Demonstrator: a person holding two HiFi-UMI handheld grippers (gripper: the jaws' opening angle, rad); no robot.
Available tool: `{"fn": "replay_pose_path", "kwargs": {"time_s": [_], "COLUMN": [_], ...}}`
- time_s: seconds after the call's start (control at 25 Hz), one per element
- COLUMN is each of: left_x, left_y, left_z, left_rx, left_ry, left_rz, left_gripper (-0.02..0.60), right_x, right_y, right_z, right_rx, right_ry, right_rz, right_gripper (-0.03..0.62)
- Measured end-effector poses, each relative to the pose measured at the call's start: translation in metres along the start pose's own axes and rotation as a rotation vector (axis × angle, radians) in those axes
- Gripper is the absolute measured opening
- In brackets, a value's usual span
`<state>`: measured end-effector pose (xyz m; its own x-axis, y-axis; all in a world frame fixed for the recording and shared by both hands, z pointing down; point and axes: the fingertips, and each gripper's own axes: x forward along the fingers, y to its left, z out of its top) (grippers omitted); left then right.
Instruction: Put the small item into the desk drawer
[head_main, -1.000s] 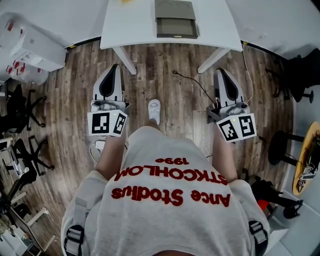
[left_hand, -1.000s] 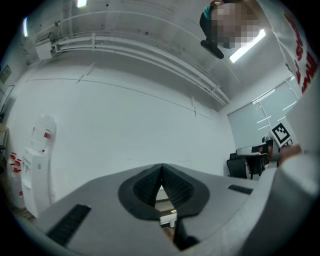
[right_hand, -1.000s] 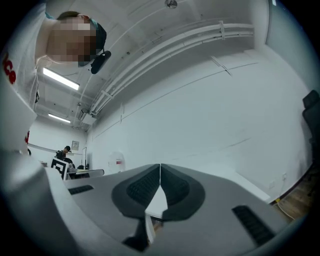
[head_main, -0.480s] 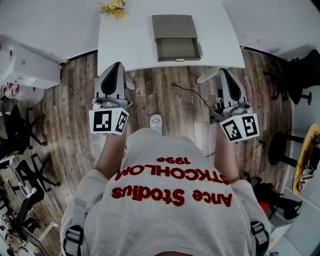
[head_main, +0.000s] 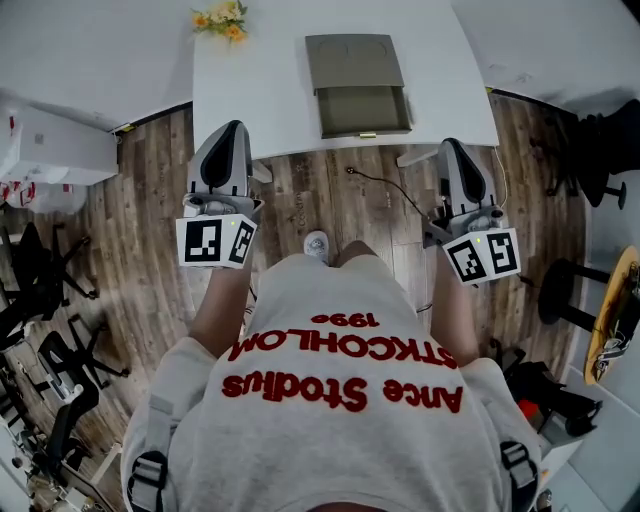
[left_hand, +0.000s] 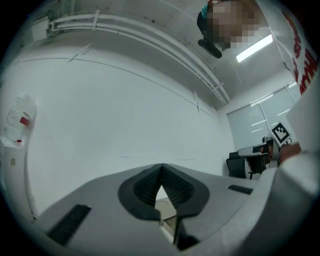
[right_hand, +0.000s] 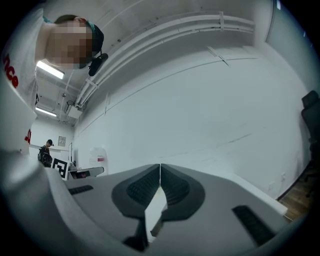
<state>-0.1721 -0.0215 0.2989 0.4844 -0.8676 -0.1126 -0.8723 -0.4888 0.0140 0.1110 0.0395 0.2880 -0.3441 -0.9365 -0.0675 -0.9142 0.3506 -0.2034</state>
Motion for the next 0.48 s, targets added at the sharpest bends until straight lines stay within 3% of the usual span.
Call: {"fn": "replay_pose_path", "kwargs": {"time_s": [0.48], "left_x": [0.027], "left_y": [0.014], "left_z": [-0.009], "left_rx": [0.009], "left_ry": [0.009], "left_rz": [0.053], "left_gripper": [0.006], "right_x": [0.054], "right_y": [-0.023], "right_z": [-0.007], "right_rx": [-0.019], "right_ry": [0.012], "right_rz": [0.051], "right_gripper": [0.006]}}
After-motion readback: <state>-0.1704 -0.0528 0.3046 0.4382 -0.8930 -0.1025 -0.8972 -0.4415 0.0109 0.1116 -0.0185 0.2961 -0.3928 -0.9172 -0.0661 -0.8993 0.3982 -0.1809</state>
